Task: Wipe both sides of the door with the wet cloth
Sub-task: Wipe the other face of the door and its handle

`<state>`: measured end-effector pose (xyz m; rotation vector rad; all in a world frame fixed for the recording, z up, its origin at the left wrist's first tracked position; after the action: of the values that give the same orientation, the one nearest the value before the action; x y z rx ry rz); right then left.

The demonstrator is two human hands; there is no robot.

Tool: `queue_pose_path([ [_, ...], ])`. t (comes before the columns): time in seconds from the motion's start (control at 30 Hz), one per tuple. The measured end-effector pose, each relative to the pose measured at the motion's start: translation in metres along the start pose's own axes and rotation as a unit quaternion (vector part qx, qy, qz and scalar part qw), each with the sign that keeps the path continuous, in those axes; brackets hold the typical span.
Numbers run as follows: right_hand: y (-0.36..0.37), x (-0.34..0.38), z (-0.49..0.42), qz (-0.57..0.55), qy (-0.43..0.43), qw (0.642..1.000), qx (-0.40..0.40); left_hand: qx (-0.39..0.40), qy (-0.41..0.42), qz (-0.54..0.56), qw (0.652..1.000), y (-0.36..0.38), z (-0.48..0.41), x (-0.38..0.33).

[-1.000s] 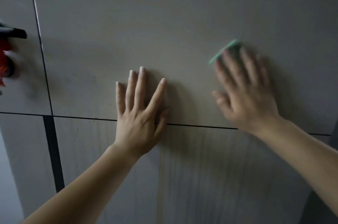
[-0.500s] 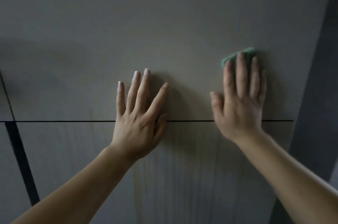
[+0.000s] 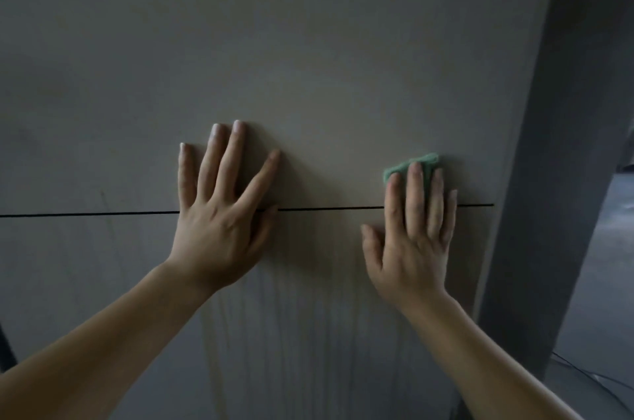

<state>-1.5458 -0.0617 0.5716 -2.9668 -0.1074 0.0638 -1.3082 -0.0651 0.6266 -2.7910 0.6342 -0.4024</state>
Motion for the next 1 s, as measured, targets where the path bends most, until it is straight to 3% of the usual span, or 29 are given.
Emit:
queue_pose_path([
  [0.07, 0.001, -0.018, 0.005, 0.018, -0.029, 0.999, 0.008, 0.0, 0.001, -0.005, 1.0, -0.001, 0.0, -0.001],
  [0.2, -0.013, -0.064, -0.003, 0.021, 0.158, 0.987, -0.014, -0.001, 0.001, -0.001, 1.0, -0.002, 0.0, -0.001],
  [0.27, -0.014, -0.05, -0.008, 0.01, 0.177, 0.984, -0.014, 0.001, 0.0, 0.006, 1.0, -0.003, -0.001, -0.003],
  [0.37, -0.01, -0.008, -0.035, 0.005, 0.08, 0.997, -0.006, -0.008, -0.004, -0.003, 1.0, -0.011, -0.008, 0.001],
  [0.47, -0.015, 0.025, -0.107, -0.004, -0.006, 1.0, -0.012, -0.023, -0.057, -0.035, 0.997, -0.023, -0.026, 0.026],
  [0.63, -0.028, 0.054, -0.203, -0.016, 0.082, 0.996, -0.04, -0.012, -0.136, -0.042, 0.99, -0.027, -0.035, 0.061],
  [0.73, -0.014, 0.121, -0.17, -0.034, -0.079, 0.996, 0.008, -0.022, -0.128, -0.018, 0.991, -0.028, -0.028, 0.067],
  [0.8, -0.004, 0.153, -0.131, -0.036, -0.208, 0.976, 0.055, -0.044, -0.108, -0.015, 0.993, -0.036, -0.02, 0.073],
  [0.87, -0.001, 0.156, -0.116, -0.027, -0.281, 0.957, 0.06, -0.053, -0.104, -0.031, 0.993, -0.042, -0.007, 0.087],
  [0.93, -0.002, 0.14, -0.133, -0.007, -0.276, 0.96, 0.042, -0.045, -0.146, -0.049, 0.987, -0.046, 0.009, 0.109],
  [1.0, -0.009, 0.114, -0.175, 0.003, -0.161, 0.987, -0.002, -0.025, -0.206, -0.044, 0.977, -0.047, 0.027, 0.132],
])
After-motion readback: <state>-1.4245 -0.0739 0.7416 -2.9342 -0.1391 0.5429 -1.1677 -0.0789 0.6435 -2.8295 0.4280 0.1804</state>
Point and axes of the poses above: each hand's wrist, its own z-axis away from the middle knuckle, its own y-axis out of the palm, x = y × z, the point moved 7 cm from there along -z, towards the middle knuckle, and after that the axes turned 4 degrees about -x, right-handed, at the moved point
